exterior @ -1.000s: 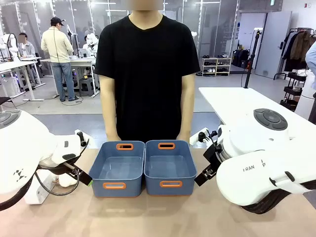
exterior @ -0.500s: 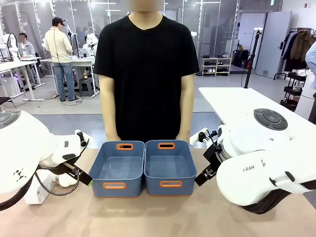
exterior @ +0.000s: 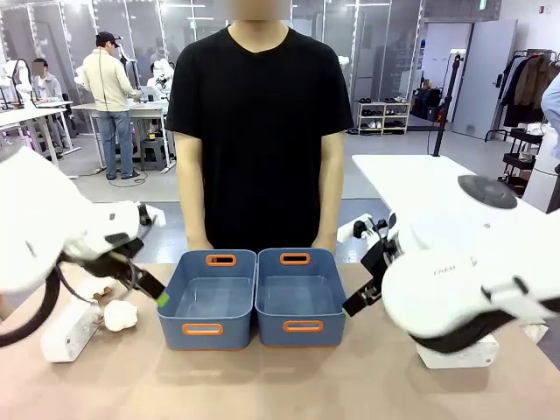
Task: Sort the digital clocks into the basket.
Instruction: Pick up the Digital clock from the table and place it into the empty Plastic storage basket.
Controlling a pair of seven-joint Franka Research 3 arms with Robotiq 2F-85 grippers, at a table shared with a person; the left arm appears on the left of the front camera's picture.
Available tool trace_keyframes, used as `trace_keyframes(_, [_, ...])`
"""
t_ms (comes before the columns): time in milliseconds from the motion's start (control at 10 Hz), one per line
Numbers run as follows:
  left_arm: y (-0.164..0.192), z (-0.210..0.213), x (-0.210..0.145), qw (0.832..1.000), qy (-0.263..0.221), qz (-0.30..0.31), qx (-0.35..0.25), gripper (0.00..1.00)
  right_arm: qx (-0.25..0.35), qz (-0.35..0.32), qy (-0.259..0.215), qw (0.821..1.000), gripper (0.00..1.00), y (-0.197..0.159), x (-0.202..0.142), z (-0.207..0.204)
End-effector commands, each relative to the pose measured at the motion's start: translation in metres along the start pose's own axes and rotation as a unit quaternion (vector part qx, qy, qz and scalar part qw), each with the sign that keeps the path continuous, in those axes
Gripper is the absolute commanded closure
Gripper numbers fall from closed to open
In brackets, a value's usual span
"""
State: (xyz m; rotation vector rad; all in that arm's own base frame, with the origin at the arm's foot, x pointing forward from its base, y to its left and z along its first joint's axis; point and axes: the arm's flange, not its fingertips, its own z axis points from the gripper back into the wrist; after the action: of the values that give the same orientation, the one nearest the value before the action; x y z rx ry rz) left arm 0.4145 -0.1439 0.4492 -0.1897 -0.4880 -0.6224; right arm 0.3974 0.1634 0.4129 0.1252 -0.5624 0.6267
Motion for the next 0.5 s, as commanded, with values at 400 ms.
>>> trace_keyframes(400, [0.122, 0.108, -0.066, 0.931, -0.082, 0.08, -0.347, 0.0, 0.348, -0.135, -0.127, 0.919, 0.0, -0.126, -0.057, 0.121])
